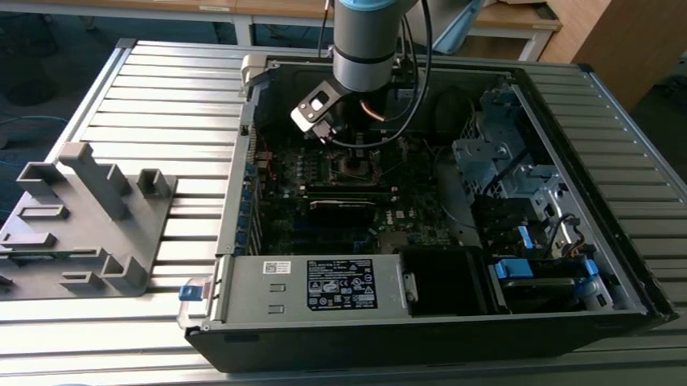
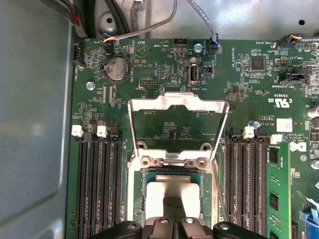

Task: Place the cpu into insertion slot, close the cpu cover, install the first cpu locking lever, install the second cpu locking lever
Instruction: 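Place the cpu into insertion slot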

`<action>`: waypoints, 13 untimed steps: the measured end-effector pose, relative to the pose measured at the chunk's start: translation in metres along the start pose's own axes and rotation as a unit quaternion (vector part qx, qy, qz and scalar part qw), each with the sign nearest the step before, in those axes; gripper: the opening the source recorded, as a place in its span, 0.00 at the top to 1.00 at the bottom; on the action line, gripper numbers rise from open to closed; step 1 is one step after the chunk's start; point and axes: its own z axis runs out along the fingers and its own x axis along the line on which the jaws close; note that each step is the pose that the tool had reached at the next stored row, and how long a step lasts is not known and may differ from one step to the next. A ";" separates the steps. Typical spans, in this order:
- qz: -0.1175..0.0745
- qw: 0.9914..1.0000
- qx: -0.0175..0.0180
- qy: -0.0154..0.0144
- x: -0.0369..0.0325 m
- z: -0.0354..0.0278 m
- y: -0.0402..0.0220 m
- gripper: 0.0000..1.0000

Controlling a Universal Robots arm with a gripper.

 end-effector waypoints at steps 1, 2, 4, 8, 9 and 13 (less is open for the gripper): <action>0.000 1.000 0.000 -0.001 -0.0002 0.0009 -0.0001 0.89; 0.000 1.000 0.000 -0.001 -0.0003 0.0012 -0.0002 0.89; 0.000 1.000 0.000 0.000 -0.0002 0.0015 -0.0001 0.89; 0.000 1.000 0.000 0.000 -0.0002 0.0020 -0.0001 0.89; 0.000 1.000 0.000 0.000 -0.0002 0.0023 -0.0002 0.89; 0.000 1.000 0.000 0.000 -0.0002 0.0025 -0.0002 0.89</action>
